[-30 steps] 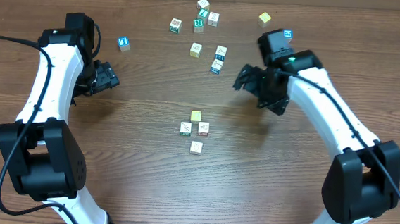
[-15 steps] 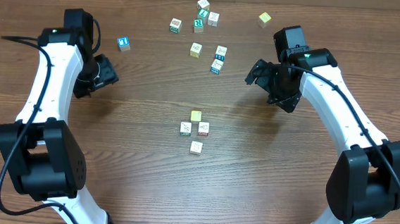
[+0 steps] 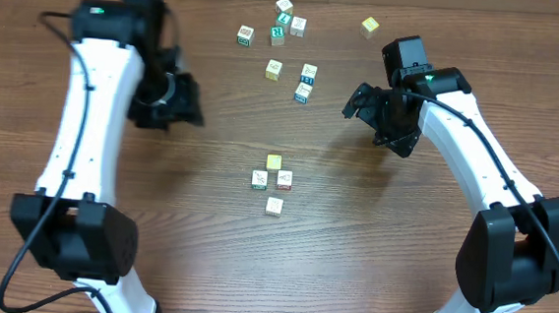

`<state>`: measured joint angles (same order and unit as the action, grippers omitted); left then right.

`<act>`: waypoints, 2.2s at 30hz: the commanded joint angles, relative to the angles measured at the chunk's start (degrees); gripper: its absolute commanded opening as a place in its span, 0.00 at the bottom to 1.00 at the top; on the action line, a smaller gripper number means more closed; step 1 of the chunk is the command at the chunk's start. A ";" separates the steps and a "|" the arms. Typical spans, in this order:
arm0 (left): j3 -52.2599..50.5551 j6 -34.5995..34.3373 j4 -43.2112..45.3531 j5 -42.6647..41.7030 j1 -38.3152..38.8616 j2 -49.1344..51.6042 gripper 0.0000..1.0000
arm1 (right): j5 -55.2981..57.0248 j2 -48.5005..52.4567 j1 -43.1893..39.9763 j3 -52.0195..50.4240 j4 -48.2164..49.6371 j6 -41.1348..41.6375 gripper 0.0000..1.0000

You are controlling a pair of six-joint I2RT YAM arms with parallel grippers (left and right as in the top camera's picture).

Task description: Form a circle

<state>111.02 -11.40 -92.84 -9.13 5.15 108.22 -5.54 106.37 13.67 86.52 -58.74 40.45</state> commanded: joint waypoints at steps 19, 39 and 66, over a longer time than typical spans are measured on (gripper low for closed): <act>-25.68 -13.88 7.65 11.19 24.79 -20.24 0.64 | 0.57 -0.70 0.02 0.83 0.11 -0.44 1.00; -44.11 -20.98 38.18 5.27 29.92 -13.55 0.65 | 0.57 -0.70 0.02 0.83 0.11 -0.44 1.00; -44.13 -23.47 41.13 4.57 32.17 -3.19 0.45 | 1.88 -0.70 -10.80 0.83 0.37 -0.02 1.00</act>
<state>67.20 -34.20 -51.92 -4.32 37.15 104.51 -4.08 106.37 2.72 86.52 -58.50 40.47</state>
